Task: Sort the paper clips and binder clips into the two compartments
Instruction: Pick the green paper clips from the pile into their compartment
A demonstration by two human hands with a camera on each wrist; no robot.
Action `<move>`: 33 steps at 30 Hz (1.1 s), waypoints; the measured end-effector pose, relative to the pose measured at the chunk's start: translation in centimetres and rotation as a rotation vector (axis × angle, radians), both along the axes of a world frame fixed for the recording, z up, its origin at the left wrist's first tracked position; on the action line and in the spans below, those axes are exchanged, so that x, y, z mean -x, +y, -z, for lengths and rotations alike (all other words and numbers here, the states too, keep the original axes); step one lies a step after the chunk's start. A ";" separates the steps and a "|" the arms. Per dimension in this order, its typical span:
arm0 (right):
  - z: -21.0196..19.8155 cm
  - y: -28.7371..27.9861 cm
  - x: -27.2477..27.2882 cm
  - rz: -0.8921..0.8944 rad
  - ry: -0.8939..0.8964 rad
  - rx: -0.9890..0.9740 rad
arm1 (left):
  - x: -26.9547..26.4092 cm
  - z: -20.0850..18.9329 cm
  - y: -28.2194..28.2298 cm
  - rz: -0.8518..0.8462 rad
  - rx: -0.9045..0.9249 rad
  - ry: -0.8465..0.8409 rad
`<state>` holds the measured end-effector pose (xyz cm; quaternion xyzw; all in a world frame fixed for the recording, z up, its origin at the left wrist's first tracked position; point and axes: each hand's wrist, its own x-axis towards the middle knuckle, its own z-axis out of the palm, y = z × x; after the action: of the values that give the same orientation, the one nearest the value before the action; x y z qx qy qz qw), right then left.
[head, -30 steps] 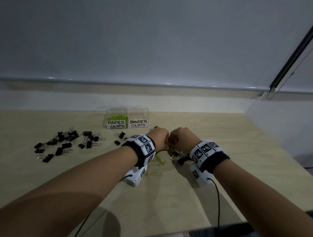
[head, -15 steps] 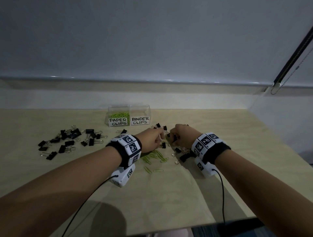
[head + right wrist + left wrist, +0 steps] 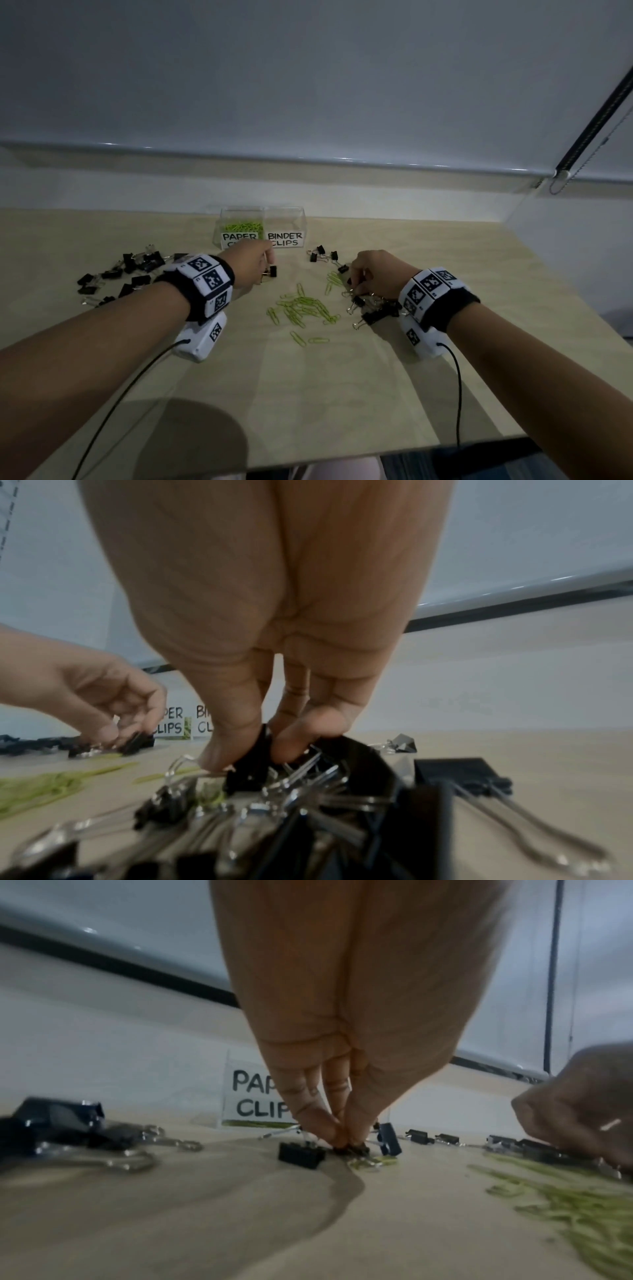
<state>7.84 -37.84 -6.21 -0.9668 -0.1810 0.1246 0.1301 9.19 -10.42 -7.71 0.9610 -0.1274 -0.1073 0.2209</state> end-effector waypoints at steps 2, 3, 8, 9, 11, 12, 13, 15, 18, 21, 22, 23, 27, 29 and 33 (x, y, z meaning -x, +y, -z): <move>-0.2 -0.6 0.0 0.026 -0.017 -0.050 | -0.1 -0.2 -0.3 0.009 -0.115 -0.028; -0.4 -1.0 -0.1 0.050 -0.022 -0.079 | -0.1 -0.4 -0.8 0.021 -0.152 -0.056; -1.4 -3.7 -0.6 0.172 -0.060 -0.104 | 0.7 -0.9 -5.7 0.167 -0.072 -0.107; -1.4 -4.1 -0.6 0.193 -0.071 -0.074 | 0.9 -0.8 -6.8 0.200 -0.055 -0.082; -1.3 -4.7 -0.5 0.221 -0.088 0.001 | 1.1 -0.8 -8.8 0.283 -0.097 -0.044; -1.1 -4.7 -0.4 0.222 -0.096 0.019 | 0.9 -0.6 -9.5 0.319 -0.155 -0.041; -1.0 -4.5 -0.1 0.211 -0.103 0.016 | 0.8 -0.6 -10.1 0.349 -0.200 -0.053; -0.9 -3.6 0.6 0.144 -0.114 -0.029 | 0.6 -0.5 -10.7 0.365 -0.268 -0.074; -0.6 -1.4 1.8 -0.002 -0.080 -0.060 | 0.7 -0.7 -10.8 0.399 -0.331 -0.124; -0.1 -0.1 2.5 -0.100 -0.057 0.039 | 1.0 -0.5 -10.2 0.436 -0.374 -0.132; 0.0 -0.2 2.6 -0.108 -0.052 0.052 | 1.2 -0.6 -10.0 0.435 -0.376 -0.118; 0.0 -0.6 2.7 -0.107 -0.040 0.053 | 1.4 -0.7 -9.7 0.438 -0.364 -0.108; -0.4 -2.7 3.4 -0.061 0.066 -0.001 | 2.0 -1.1 -10.3 0.444 -0.268 -0.142; -0.9 -3.7 3.5 -0.016 0.089 -0.031 | 1.6 -1.0 -11.5 0.419 -0.228 -0.171; -1.6 -4.8 2.6 0.111 -0.057 -0.095 | 0.6 -1.0 -14.0 0.446 -0.287 -0.205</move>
<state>5.27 -42.66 -4.64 -0.9712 -0.1367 0.0809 0.1775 8.55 -24.43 -6.68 0.9366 -0.3406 -0.0726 0.0397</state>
